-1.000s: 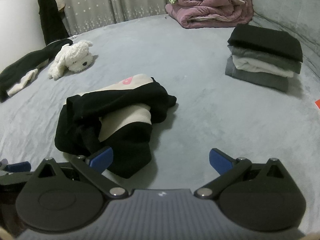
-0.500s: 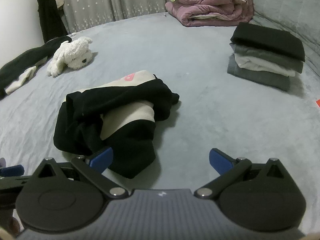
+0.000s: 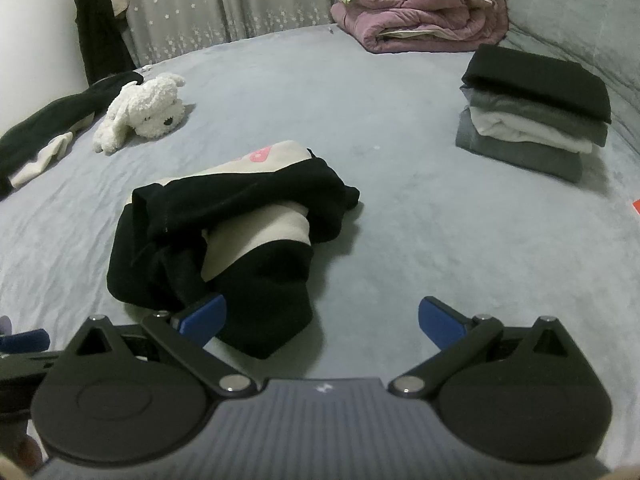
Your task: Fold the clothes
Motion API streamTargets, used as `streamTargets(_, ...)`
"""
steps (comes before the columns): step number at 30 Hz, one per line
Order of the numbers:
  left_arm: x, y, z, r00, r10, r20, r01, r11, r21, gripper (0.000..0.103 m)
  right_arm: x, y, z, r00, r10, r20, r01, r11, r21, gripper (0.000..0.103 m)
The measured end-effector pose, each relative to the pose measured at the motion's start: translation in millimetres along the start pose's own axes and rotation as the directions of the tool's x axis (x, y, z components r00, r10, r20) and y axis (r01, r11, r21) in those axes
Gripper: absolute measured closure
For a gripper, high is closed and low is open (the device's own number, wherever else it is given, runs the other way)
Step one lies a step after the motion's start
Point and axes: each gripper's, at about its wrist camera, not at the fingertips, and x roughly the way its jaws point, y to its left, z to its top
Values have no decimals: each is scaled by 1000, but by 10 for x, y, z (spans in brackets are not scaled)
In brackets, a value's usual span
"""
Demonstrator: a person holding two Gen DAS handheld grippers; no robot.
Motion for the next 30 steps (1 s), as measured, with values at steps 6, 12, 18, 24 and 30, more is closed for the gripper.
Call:
streamTargets(6,7,-34,-1,1000,0,-2,0,1000,4,0,-12,-14,-5,1000,5,0,-5,1000,1,0)
streamTargets(12,17,-62,-6,1000,2,-3,-2,1000,10,0,-27,-37,-7,1000,4,2,-4,1000,4,0)
streamTargets(18,17,-63,-8,1000,3,-2,-3,1000,8,0,-27,-44,-3,1000,6,-1,-6,1000,5,0)
streamTargets(24,21,-55,-12,1000,4,-4,-4,1000,8,0,-17,-41,-4,1000,9,-6,-9,1000,3,0)
streamTargets(30,25,-53,-7,1000,6,-5,-6,1000,5,0,-10,-36,-6,1000,9,-8,-9,1000,5,0)
